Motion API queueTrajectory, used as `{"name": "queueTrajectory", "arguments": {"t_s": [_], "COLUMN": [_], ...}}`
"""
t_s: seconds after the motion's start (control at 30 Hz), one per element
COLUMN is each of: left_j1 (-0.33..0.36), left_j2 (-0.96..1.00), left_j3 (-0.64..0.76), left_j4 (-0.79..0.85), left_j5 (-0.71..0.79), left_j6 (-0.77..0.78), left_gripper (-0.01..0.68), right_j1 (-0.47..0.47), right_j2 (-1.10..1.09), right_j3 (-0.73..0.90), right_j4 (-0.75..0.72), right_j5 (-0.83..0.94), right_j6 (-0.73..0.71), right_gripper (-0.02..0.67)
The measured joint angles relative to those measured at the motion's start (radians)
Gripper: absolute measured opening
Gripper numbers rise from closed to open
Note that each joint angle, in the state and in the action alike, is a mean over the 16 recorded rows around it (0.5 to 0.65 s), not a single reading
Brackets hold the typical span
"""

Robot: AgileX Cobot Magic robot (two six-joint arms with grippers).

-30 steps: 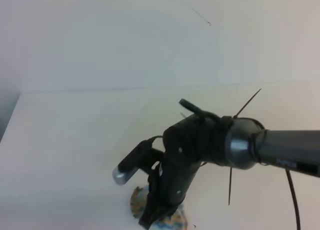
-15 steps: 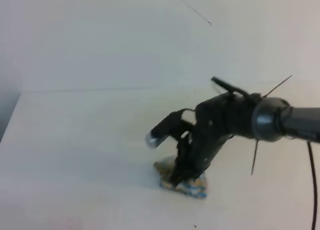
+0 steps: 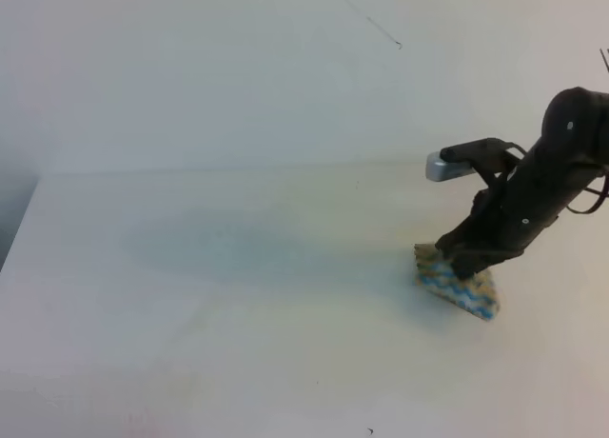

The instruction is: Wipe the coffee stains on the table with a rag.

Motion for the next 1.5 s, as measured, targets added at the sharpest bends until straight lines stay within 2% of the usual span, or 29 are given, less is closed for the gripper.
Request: {"name": "queueTrajectory", "arguments": {"t_s": [0.2, 0.3, 0.67, 0.8, 0.9, 1.13, 1.27, 1.37, 1.5], "left_j1": [0.0, 0.0, 0.0, 0.0, 0.0, 0.0, 0.0, 0.0, 0.0], "left_j2": [0.0, 0.0, 0.0, 0.0, 0.0, 0.0, 0.0, 0.0, 0.0], "left_j3": [-0.003, 0.005, 0.0, -0.005, -0.003, 0.005, 0.008, 0.011, 0.011], "left_j4": [0.0, 0.0, 0.0, 0.0, 0.0, 0.0, 0.0, 0.0, 0.0], "left_j5": [0.0, 0.0, 0.0, 0.0, 0.0, 0.0, 0.0, 0.0, 0.0], "left_j6": [0.0, 0.0, 0.0, 0.0, 0.0, 0.0, 0.0, 0.0, 0.0], "left_gripper": [0.001, 0.001, 0.001, 0.001, 0.001, 0.001, 0.001, 0.001, 0.001], "right_j1": [0.021, 0.041, 0.087, 0.091, 0.092, 0.091, 0.091, 0.091, 0.091], "right_j2": [-0.014, -0.006, 0.003, -0.059, -0.135, -0.397, -0.571, -0.705, -0.885], "right_j3": [0.0, 0.0, 0.0, 0.0, 0.0, 0.007, 0.043, 0.104, 0.238], "right_j4": [0.046, 0.057, 0.031, -0.019, -0.072, -0.244, -0.371, -0.462, -0.564], "right_j5": [0.028, 0.04, 0.082, 0.086, 0.087, 0.07, 0.051, 0.031, -0.016], "right_j6": [-0.024, -0.03, -0.019, 0.019, 0.055, 0.181, 0.28, 0.363, 0.472], "right_gripper": [0.005, 0.032, 0.298, 0.341, 0.301, 0.119, 0.038, 0.007, 0.003]}}
